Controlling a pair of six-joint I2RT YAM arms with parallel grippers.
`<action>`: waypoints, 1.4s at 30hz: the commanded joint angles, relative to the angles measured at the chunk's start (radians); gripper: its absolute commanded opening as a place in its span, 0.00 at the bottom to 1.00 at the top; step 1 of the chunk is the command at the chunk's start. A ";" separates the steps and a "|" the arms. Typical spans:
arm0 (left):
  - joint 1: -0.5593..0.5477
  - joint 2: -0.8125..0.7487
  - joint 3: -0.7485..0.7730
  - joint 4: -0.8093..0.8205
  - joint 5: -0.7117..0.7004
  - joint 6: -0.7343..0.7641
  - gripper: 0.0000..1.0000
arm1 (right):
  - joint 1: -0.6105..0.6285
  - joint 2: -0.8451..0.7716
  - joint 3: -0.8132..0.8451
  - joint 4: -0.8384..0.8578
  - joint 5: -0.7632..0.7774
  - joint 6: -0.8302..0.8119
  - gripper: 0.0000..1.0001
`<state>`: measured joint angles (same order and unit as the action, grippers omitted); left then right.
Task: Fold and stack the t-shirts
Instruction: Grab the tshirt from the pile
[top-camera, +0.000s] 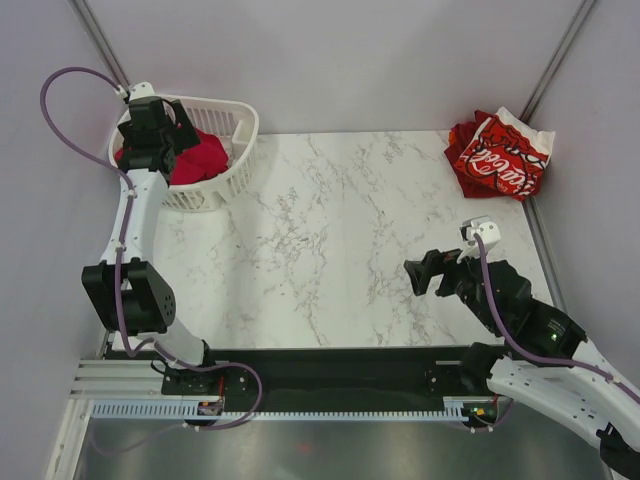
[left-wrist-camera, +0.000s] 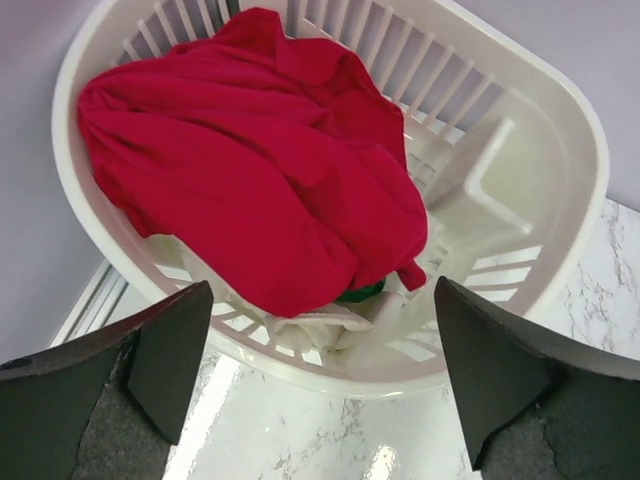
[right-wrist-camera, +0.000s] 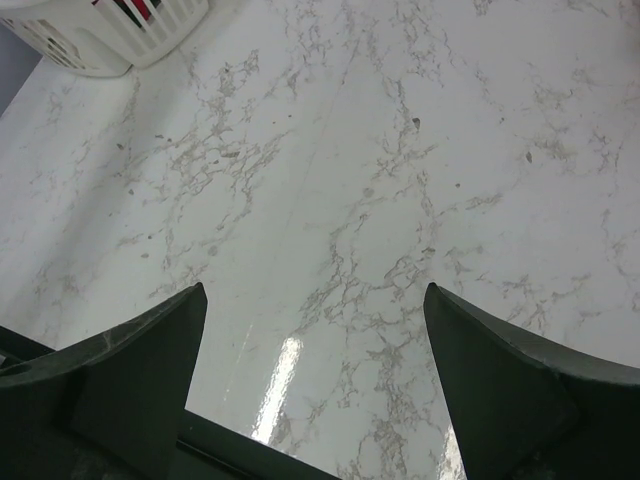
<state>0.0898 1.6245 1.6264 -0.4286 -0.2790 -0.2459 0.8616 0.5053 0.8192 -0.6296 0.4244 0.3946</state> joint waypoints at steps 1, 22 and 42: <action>-0.007 -0.024 0.032 0.008 0.058 -0.050 1.00 | 0.001 0.002 -0.011 0.002 -0.001 -0.016 0.98; 0.100 0.215 0.128 -0.027 0.190 -0.139 0.93 | -0.001 -0.030 -0.040 0.011 0.024 -0.025 0.98; 0.099 0.440 0.227 -0.027 0.189 -0.148 0.38 | 0.001 0.002 -0.048 0.022 0.034 -0.039 0.98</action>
<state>0.1894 2.0472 1.7844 -0.4755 -0.1005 -0.3744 0.8612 0.5003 0.7753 -0.6285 0.4282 0.3695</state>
